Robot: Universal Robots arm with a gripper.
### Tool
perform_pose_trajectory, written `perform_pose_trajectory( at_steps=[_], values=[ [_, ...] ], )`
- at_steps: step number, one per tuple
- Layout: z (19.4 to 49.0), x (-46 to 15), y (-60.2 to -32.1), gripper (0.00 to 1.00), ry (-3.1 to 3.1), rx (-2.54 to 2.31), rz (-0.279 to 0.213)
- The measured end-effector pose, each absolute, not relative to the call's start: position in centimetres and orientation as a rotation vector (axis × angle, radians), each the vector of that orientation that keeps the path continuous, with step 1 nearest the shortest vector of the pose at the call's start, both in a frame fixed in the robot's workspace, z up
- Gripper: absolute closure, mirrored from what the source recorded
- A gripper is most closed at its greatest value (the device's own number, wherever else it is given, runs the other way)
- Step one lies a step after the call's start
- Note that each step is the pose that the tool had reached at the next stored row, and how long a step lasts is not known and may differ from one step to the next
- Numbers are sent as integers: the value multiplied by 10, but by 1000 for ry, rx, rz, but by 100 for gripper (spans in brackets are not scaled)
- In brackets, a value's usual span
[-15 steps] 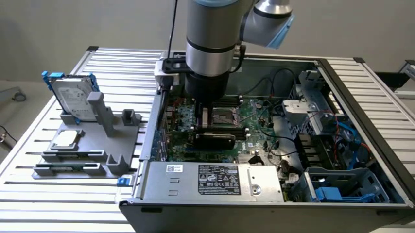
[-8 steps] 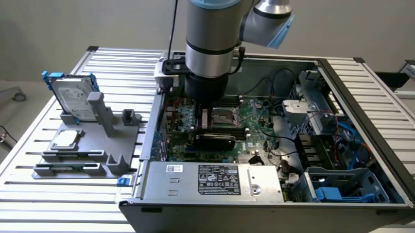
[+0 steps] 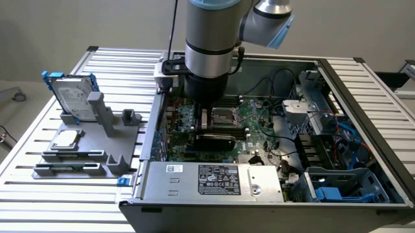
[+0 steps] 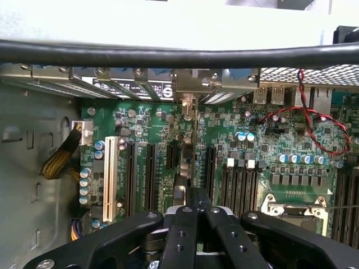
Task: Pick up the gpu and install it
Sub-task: 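Press down on the gpu until it lock into place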
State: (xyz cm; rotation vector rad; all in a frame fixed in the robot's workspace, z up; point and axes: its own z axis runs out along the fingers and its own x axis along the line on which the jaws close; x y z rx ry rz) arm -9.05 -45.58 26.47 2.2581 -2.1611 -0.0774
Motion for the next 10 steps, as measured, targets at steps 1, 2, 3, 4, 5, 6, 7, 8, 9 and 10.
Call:
perform_pose_trajectory(
  at_steps=[1,2,3,4,5,6,7,8,9,10],
  values=[
    [267,-90,-456,89,-2163,2260,-79],
    [271,-91,-456,89,-2162,2259,-78],
    [276,-91,-456,89,-2161,2258,-77],
    [280,-91,-456,89,-2161,2258,-77],
    [283,-91,-456,89,-2160,2258,-77],
    [286,-91,-456,89,-2160,2257,-77],
    [287,-92,-456,89,-2160,2257,-78],
    [287,-93,-456,89,-2160,2257,-78],
    [287,-95,-456,89,-2160,2257,-78],
    [287,-98,-456,89,-2160,2257,-78]
  ],
)
